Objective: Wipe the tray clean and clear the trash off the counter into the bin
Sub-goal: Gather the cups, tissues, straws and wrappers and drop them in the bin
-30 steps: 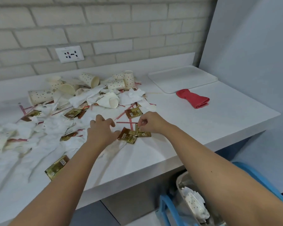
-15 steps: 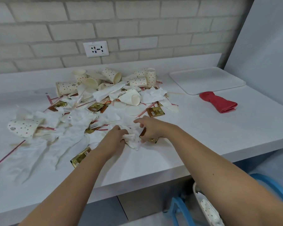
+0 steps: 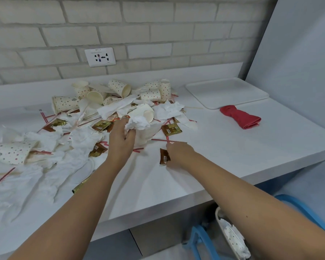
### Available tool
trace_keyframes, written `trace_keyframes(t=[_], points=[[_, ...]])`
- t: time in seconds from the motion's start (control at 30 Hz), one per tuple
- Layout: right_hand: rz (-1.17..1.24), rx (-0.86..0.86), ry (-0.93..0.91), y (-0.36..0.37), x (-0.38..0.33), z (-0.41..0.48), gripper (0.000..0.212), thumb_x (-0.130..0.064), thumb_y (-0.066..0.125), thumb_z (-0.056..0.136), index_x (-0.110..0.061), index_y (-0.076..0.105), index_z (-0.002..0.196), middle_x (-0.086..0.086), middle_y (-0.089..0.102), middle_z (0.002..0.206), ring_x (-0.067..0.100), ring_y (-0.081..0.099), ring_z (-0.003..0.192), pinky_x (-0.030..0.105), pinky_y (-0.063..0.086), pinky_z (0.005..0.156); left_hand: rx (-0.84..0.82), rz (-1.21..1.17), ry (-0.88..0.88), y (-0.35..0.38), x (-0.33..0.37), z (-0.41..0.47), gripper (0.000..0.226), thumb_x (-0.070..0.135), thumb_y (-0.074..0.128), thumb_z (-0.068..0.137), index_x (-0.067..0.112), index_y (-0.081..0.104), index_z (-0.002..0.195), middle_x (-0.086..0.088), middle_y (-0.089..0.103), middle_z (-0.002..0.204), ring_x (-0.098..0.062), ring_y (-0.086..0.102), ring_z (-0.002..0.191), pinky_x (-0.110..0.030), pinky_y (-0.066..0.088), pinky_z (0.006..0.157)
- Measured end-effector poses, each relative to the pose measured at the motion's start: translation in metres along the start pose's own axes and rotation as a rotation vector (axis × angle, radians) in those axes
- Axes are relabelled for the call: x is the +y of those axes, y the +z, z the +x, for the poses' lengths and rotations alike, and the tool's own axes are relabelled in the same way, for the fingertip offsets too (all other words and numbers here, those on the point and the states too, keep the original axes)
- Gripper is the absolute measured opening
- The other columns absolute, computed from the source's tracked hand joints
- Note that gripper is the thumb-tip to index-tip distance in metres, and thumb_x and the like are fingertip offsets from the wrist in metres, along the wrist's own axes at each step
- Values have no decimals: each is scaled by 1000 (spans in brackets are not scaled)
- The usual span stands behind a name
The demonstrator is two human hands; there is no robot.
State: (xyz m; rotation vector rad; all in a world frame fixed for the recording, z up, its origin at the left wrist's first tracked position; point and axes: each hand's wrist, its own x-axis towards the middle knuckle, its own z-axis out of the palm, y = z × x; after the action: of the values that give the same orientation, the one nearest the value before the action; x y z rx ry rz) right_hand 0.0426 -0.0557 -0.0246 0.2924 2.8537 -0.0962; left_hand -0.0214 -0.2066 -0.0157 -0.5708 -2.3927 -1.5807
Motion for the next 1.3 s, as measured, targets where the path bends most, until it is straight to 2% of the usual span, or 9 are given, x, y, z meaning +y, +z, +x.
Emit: trace_keyframes(t=[0.27,0.37,0.47,0.6,0.83,0.9,1.0,1.07,1.3], points=[[-1,147,-62,8,20,-5,31,-6,47,90,-10,50,121,12,53,116,29,55,106,29,35,70,26,-431,-199,5,21,9,23,22,51,93,21,58,115,-4,63,117,-22,59,110,-42,52,90],[35,168,-82,9,29,-7,19,-2,44,90,-16,56,86,7,51,99,25,51,94,24,31,60,66,-604,-330,6,34,14,23,14,49,92,22,54,113,-5,61,111,-29,60,110,-44,52,91],[90,204,-79,11,38,-5,38,-5,49,87,-22,30,59,11,59,99,20,42,81,22,21,48,100,-730,-420,7,43,20,36,12,49,91,17,46,126,-3,59,115,-26,57,115,-41,46,99],[300,308,-43,9,56,-7,16,-6,52,84,-11,47,70,17,64,90,21,44,74,25,29,58,110,-790,-440,11,54,25,16,12,49,91,22,53,103,-1,61,105,-24,58,111,-36,46,95],[698,585,80,8,93,-19,8,9,52,75,10,60,75,23,64,71,30,58,61,31,46,56,67,-789,-423,30,67,19,23,11,46,93,16,49,115,3,58,93,-8,64,79,-21,53,62],[784,649,103,8,103,-23,8,12,50,73,10,58,73,25,66,70,35,64,60,38,53,56,46,-790,-403,41,72,14,27,10,47,93,12,50,120,2,59,93,-13,66,88,-19,53,62],[830,730,139,3,125,-33,9,12,50,72,8,58,71,23,67,69,36,67,61,47,55,59,-63,-853,-417,62,83,7,22,8,47,92,17,54,111,-2,63,100,-22,64,96,-28,53,77],[797,768,167,-2,142,-46,9,11,51,71,7,59,71,22,67,69,37,66,64,50,54,61,-153,-869,-414,80,91,0,20,7,46,91,18,56,105,-4,64,99,-21,64,90,-33,54,74],[537,731,319,6,191,-113,8,6,50,75,5,57,71,11,52,64,21,44,61,27,34,55,-564,-739,-326,159,120,-65,22,7,43,91,19,60,99,-3,65,97,-20,62,94,-32,48,83]])
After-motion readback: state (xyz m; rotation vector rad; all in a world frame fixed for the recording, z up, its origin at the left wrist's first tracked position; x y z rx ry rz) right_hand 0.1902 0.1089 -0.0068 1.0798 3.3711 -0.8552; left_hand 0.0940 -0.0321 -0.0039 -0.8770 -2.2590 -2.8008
